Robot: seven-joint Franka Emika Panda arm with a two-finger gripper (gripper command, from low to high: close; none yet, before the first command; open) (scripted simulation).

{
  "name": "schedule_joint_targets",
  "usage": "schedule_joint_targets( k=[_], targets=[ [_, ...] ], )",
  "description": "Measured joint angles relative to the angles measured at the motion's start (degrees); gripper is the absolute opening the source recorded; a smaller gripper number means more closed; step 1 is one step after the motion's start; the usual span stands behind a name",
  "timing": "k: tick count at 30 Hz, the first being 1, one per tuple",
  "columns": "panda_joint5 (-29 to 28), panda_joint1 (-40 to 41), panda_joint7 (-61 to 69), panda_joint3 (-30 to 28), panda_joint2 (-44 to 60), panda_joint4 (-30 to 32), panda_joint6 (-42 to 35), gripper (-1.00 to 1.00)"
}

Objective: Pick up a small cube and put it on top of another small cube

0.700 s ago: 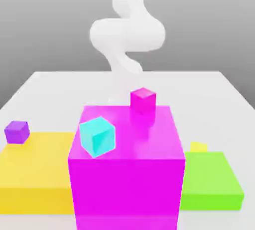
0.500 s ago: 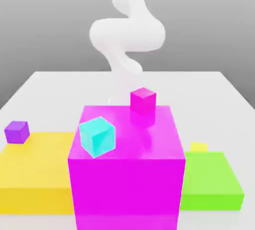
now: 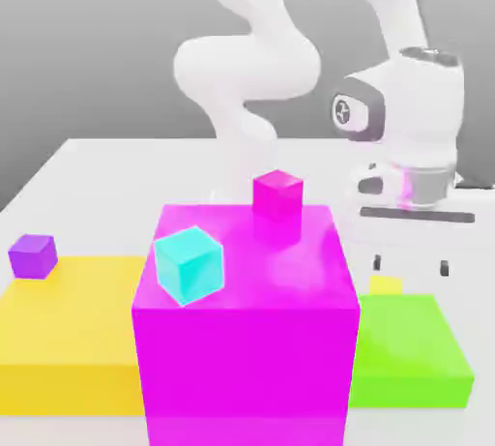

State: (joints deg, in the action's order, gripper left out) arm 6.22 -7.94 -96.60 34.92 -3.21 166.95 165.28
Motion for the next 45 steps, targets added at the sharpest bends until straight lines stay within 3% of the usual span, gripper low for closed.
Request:
schedule_joint_targets(
  k=[5,11,14,15,21,24,31,37,40,45],
  targets=[
    [-13.65,-0.20,-10.70,-3.53,5.98,-0.53,3.97,0.00],
    [-31.47,-11.10,-23.78,-18.77,13.21,-2.54,8.75,0.00],
    [-36.25,-18.29,-27.30,-27.20,16.56,-3.25,11.49,0.00],
    [-37.25,-20.43,-28.02,-29.62,17.58,-3.40,12.38,-1.00],
    [-37.86,-21.45,-28.47,-30.79,18.10,-3.49,12.98,-1.00],
    [-35.20,-18.11,-26.53,-26.74,16.14,-3.13,11.34,-1.00],
    [-17.13,-8.83,-13.31,-12.62,8.03,-1.01,5.67,-1.00],
    [-2.80,-11.05,-2.82,-11.04,1.03,0.79,0.67,-1.00],
    [-6.76,-13.15,1.26,-9.45,-2.90,-1.71,-2.59,-1.00],
    [-10.02,-11.41,12.07,-13.88,-11.65,-4.92,-14.27,-1.00]
  ],
)
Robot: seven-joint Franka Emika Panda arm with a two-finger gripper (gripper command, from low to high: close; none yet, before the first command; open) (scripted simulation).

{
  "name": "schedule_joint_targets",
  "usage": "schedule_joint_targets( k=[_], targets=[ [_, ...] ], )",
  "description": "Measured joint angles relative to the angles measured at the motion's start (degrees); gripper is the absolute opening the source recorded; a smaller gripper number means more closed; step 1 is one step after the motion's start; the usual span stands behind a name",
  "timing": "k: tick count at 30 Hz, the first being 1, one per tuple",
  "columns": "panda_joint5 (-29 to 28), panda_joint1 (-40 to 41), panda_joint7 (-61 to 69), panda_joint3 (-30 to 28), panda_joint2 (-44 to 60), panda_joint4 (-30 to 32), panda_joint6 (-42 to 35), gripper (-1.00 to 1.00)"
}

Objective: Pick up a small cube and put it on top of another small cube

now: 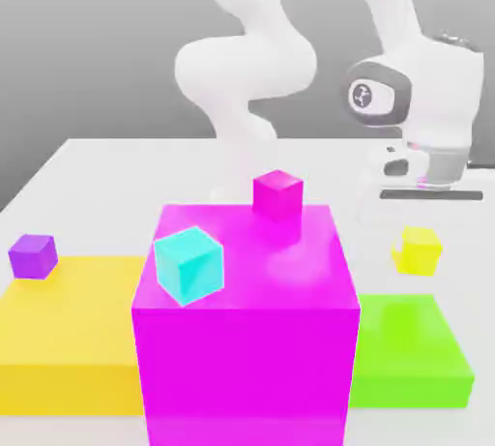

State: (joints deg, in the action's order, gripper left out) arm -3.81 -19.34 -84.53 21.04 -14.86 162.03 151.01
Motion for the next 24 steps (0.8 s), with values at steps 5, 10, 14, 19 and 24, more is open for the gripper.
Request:
schedule_joint_targets(
  k=[5,10,14,19,24],
  targets=[
    [-1.20,1.79,12.05,-5.68,-9.40,-2.90,-12.55,-1.00],
    [-2.20,3.02,24.03,-11.74,-19.06,-5.79,-25.17,-1.00],
    [-3.06,3.81,33.42,-16.64,-26.95,-8.09,-35.28,-1.00],
    [-0.11,6.22,38.96,-24.12,-31.79,-7.02,-41.82,-1.00],
    [0.59,7.20,39.28,-25.56,-29.14,0.38,-32.53,1.00]
  ],
)
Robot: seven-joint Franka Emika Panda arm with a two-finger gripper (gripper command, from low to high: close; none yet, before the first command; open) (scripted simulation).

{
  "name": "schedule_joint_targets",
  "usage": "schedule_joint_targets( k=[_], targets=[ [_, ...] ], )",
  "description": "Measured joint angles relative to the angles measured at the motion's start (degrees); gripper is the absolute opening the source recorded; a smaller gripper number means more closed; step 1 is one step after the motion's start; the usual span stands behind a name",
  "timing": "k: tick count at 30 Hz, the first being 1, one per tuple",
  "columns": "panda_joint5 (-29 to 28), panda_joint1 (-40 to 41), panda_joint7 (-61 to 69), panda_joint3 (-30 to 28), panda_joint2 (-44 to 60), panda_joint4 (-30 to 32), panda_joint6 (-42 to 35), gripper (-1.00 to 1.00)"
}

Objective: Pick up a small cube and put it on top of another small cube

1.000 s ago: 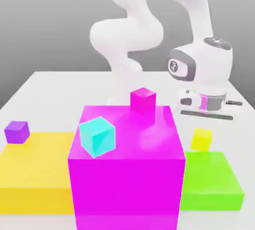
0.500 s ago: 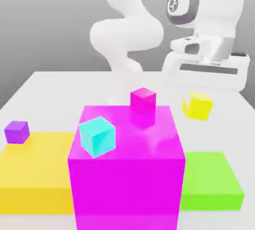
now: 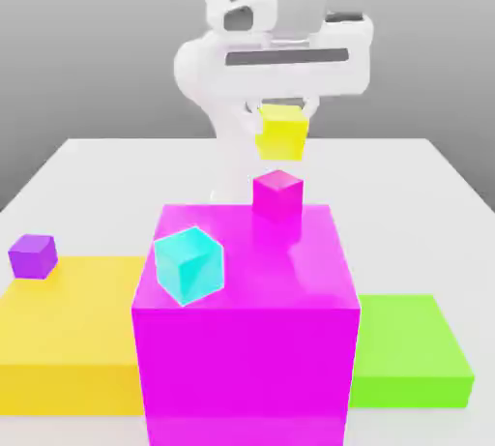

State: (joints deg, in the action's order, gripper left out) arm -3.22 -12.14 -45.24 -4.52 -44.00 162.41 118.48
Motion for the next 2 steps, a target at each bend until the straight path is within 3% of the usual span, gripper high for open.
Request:
schedule_joint_targets(
  k=[2],
  targets=[
    [0.01,0.00,0.00,0.00,0.00,0.00,0.00,1.00]
  ],
)
